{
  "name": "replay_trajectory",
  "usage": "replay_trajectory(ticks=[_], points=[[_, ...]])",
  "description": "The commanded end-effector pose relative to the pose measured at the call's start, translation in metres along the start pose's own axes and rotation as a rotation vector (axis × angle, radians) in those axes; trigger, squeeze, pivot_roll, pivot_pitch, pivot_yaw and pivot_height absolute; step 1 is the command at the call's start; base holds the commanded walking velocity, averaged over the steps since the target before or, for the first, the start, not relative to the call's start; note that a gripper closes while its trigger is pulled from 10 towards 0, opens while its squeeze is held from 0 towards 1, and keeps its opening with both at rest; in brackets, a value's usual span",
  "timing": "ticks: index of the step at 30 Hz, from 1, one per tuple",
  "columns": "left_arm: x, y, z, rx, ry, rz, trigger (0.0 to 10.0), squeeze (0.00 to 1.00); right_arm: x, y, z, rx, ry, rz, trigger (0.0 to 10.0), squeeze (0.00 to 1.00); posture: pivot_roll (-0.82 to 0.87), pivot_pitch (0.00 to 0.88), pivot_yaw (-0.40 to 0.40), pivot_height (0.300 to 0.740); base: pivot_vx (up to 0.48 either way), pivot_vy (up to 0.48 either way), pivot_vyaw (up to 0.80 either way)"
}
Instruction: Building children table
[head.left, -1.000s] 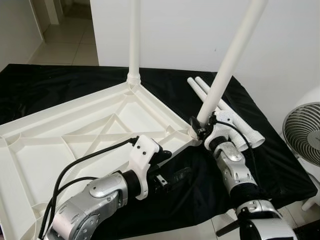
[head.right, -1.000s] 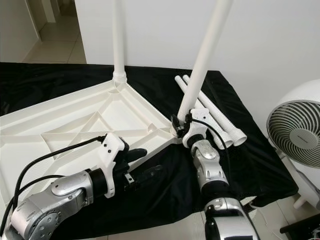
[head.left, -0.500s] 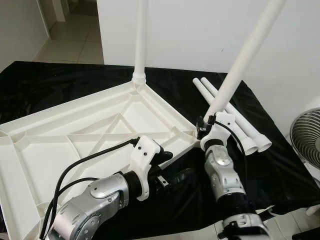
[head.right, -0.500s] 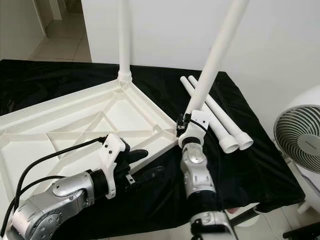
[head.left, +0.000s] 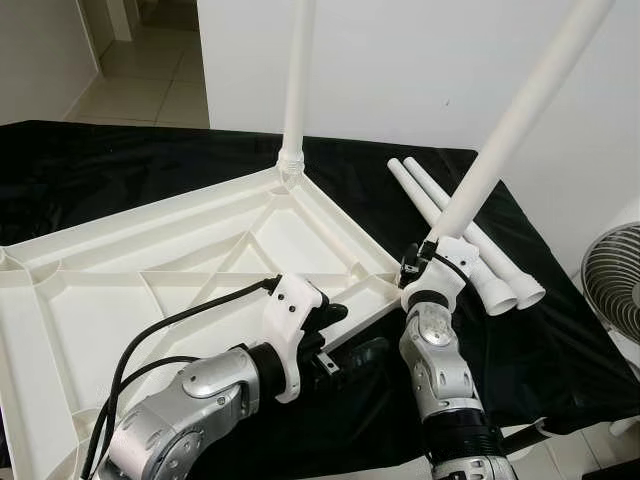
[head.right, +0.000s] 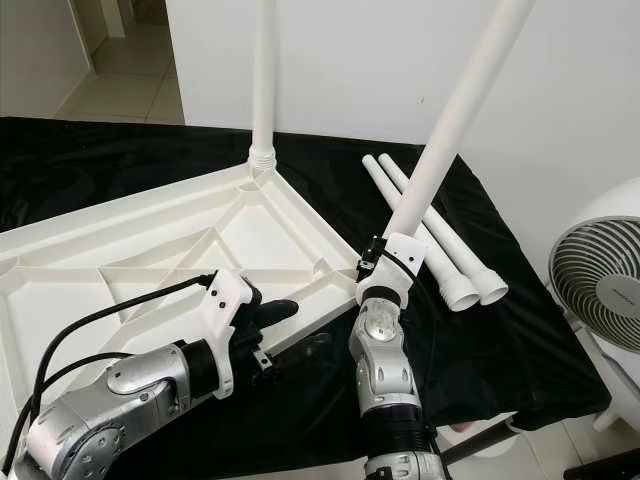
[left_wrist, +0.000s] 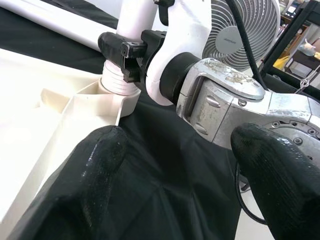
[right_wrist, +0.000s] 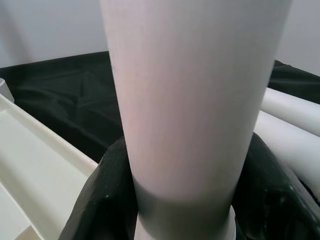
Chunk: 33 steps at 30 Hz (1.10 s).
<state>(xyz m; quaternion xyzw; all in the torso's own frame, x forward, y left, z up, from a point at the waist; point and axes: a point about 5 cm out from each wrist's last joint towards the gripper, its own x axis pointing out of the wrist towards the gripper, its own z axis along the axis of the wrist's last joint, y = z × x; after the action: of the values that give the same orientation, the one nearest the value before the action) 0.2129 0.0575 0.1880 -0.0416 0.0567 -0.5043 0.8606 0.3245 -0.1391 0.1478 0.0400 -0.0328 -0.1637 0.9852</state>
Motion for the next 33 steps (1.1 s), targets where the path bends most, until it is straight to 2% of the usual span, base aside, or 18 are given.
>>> replay_trajectory(ticks=[1,3,4,10,15,16,17,20,22,23,24,26,29,31,33], points=[[0.001,-0.003,-0.003,-0.017,0.01,-0.015,10.0,0.0,-0.003,-0.014,-0.016,-0.055,0.068,-0.049,10.0,0.0,0.07,0.058,-0.093,0.74,0.0,0.0,0.0],[0.001,-0.002,-0.003,-0.017,0.01,-0.015,10.0,0.0,-0.003,-0.013,-0.015,-0.062,0.06,-0.043,10.0,0.0,0.07,0.058,-0.093,0.74,0.0,0.0,0.0],[0.001,-0.002,-0.003,-0.018,0.01,-0.015,10.0,0.0,-0.002,-0.014,-0.013,-0.045,0.05,-0.031,10.0,1.0,0.06,0.057,-0.091,0.74,0.0,0.0,0.0],[0.001,-0.002,-0.002,-0.019,0.008,-0.016,10.0,0.0,0.009,-0.019,0.001,-0.015,-0.02,0.03,10.0,1.0,0.06,0.062,-0.089,0.74,0.0,0.0,0.0],[0.001,-0.002,-0.002,-0.021,0.008,-0.015,10.0,0.0,0.018,-0.026,0.014,-0.025,-0.077,0.055,10.0,1.0,0.06,0.064,-0.087,0.74,0.0,0.0,0.0],[0.001,-0.001,-0.002,-0.02,0.006,-0.011,10.0,0.0,0.022,-0.027,0.016,-0.021,-0.086,0.094,10.0,1.0,0.06,0.068,-0.086,0.74,0.0,0.0,0.0],[0.001,0.0,-0.001,-0.018,0.005,-0.008,10.0,0.0,0.026,-0.026,0.017,-0.006,-0.067,0.15,10.0,0.0,0.06,0.07,-0.085,0.74,0.0,0.0,0.0],[0.001,0.001,-0.001,-0.016,0.004,-0.005,10.0,0.0,0.031,-0.024,0.017,0.023,-0.037,0.259,10.0,0.0,0.06,0.074,-0.084,0.74,0.0,0.0,0.0],[0.001,0.001,-0.001,-0.016,0.004,-0.004,10.0,0.0,0.032,-0.023,0.017,0.026,-0.037,0.288,10.0,0.0,0.06,0.074,-0.084,0.74,0.0,0.0,0.0],[0.001,0.001,-0.001,-0.015,0.004,-0.003,10.0,0.0,0.036,-0.026,0.019,0.017,-0.039,0.379,10.0,0.0,0.06,0.076,-0.081,0.74,0.0,0.0,0.0],[0.001,0.001,-0.001,-0.015,0.004,-0.003,10.0,0.0,0.036,-0.026,0.019,0.017,-0.039,0.379,10.0,0.0,0.06,0.076,-0.081,0.74,0.0,0.0,0.0],[0.001,0.002,0.0,-0.014,0.003,-0.003,10.0,0.0,0.039,-0.027,0.018,-0.011,-0.026,0.485,10.0,0.0,0.06,0.079,-0.075,0.74,0.0,0.0,0.0],[0.001,0.002,0.0,-0.013,0.003,-0.002,10.0,0.0,0.04,-0.028,0.017,-0.038,-0.024,0.529,10.0,0.0,0.06,0.079,-0.075,0.74,0.0,0.0,0.0],[0.0,0.003,0.001,-0.011,0.002,-0.002,10.0,0.0,0.041,-0.03,0.013,-0.091,-0.011,0.645,10.0,0.0,0.06,0.081,-0.072,0.74,0.0,0.0,0.0],[0.0,0.003,0.002,-0.011,0.003,-0.001,10.0,0.0,0.041,-0.032,0.012,-0.089,0.002,0.686,10.0,0.0,0.07,0.082,-0.072,0.74,0.0,0.0,0.0]])
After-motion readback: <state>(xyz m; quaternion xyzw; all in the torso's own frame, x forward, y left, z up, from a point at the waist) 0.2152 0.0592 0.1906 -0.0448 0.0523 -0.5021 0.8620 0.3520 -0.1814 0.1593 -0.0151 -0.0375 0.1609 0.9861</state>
